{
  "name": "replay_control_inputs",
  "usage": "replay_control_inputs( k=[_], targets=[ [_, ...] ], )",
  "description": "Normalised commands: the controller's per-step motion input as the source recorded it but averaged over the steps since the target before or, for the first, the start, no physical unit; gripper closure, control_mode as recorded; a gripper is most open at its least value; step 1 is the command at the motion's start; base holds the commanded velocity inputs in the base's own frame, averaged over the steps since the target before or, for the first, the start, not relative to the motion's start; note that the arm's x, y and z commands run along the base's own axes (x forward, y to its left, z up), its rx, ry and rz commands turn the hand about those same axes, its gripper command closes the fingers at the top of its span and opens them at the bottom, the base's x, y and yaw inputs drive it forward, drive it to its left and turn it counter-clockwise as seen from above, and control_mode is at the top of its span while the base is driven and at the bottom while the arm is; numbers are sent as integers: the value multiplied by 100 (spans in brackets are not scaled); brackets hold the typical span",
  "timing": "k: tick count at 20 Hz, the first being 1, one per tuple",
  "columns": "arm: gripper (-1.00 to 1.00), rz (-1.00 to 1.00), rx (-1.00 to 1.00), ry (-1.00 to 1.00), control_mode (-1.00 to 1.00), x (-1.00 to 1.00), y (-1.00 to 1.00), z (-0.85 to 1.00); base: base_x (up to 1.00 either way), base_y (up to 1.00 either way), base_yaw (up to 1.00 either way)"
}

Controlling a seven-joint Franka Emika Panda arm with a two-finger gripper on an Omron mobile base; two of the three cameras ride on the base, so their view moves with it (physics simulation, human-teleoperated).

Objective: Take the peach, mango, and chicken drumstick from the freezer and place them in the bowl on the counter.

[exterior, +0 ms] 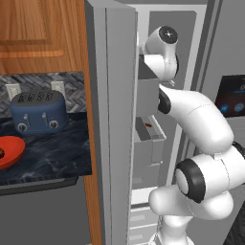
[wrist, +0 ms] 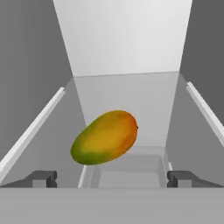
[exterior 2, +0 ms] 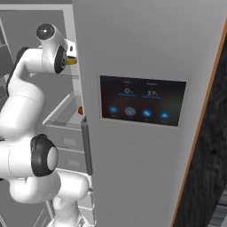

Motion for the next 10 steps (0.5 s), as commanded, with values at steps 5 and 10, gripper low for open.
replay_control_inputs(
  k=[5,10],
  targets=[
    [-100,0,0,5,-100,24,0,-4,0,0,0],
    [-100,0,0,4,-100,24,0,-11,0,0,0]
  ],
)
